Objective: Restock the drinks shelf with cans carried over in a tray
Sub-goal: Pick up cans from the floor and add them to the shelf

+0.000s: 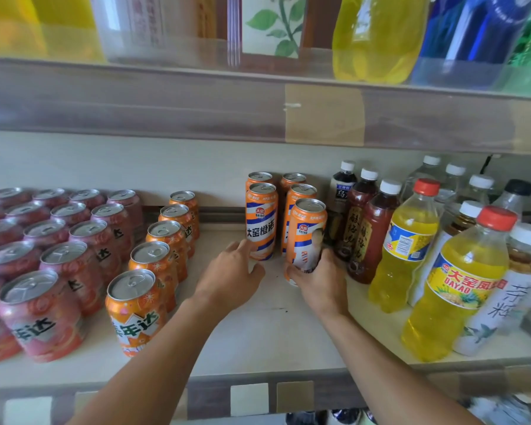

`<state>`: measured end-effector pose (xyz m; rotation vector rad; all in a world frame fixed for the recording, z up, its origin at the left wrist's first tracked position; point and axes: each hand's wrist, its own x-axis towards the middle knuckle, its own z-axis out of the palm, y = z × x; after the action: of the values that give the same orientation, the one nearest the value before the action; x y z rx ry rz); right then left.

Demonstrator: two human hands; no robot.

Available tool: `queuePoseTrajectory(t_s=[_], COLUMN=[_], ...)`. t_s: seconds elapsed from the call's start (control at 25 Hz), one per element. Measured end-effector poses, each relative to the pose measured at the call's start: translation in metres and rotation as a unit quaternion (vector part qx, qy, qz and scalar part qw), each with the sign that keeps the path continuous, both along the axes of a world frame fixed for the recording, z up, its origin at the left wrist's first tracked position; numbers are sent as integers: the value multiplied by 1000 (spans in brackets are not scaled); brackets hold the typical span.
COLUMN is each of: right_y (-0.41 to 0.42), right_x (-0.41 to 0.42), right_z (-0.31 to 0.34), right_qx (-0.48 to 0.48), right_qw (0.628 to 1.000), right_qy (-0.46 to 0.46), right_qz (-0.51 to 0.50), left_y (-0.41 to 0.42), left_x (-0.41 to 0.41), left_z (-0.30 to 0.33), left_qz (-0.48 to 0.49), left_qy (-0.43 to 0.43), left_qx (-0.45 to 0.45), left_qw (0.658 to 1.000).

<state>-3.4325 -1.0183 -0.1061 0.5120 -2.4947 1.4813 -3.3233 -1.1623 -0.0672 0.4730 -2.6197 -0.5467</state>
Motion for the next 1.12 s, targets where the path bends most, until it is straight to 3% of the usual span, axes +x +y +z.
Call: queuePoseTrajectory(t_s=[0.76,0.92,1.12], right_y=[-2,14,39], right_x=[7,34,80], right_z=[5,17,36], right_qx=[30,69,138], right_qw=[998,997,985], right_qy=[-43,15,96], right_qz=[16,17,-33], left_y=[3,7,20], left_x=[20,29,43], left_z=[6,9,20], left_qz=[-17,-20,-18], left_qy=[-2,-11,45], left_qx=[-2,-15,-26], left_qw=[1000,1000,998])
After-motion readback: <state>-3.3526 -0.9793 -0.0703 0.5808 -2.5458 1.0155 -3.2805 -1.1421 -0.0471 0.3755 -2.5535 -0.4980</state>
